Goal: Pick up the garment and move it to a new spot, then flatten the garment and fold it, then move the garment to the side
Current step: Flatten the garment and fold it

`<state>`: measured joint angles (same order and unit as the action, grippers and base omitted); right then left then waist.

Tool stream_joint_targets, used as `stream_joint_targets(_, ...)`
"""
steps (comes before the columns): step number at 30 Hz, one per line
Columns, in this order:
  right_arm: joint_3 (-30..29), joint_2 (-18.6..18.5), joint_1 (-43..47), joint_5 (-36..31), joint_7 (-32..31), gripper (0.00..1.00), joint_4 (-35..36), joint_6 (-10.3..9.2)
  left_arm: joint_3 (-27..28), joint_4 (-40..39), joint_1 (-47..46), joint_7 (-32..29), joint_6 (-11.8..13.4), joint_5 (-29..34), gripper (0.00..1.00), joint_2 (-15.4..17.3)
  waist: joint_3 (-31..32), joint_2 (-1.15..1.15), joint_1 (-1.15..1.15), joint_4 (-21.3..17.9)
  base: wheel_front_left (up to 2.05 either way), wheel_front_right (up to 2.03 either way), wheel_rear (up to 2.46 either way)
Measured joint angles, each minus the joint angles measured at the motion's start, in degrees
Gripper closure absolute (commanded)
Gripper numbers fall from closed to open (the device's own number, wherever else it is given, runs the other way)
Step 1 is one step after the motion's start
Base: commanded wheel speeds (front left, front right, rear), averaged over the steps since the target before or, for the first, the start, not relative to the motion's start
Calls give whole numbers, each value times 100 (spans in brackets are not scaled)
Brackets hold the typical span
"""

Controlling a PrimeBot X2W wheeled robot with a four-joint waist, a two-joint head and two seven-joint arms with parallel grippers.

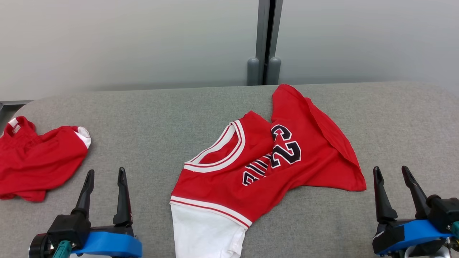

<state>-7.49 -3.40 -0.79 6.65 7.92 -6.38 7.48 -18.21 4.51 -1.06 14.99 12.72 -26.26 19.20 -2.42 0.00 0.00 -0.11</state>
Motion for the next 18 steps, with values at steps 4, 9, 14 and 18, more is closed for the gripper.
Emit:
stream_joint_targets(4,34,8,80,-5,-38,0,115,0,189,37,144,0,-69,110,0,-112,89,0,0,-5,0,0,0)
stream_joint_targets(9,103,24,269,-31,-138,0,236,0,414,197,274,0,-238,264,0,-277,167,0,0,9,0,0,0)
stream_joint_targets(14,122,30,371,-31,-182,0,292,0,486,354,326,0,-379,420,0,-401,189,0,0,27,0,0,0)
stream_joint_targets(18,122,31,396,-31,-207,0,319,0,593,415,330,0,-472,524,0,-492,182,0,0,32,0,0,0)
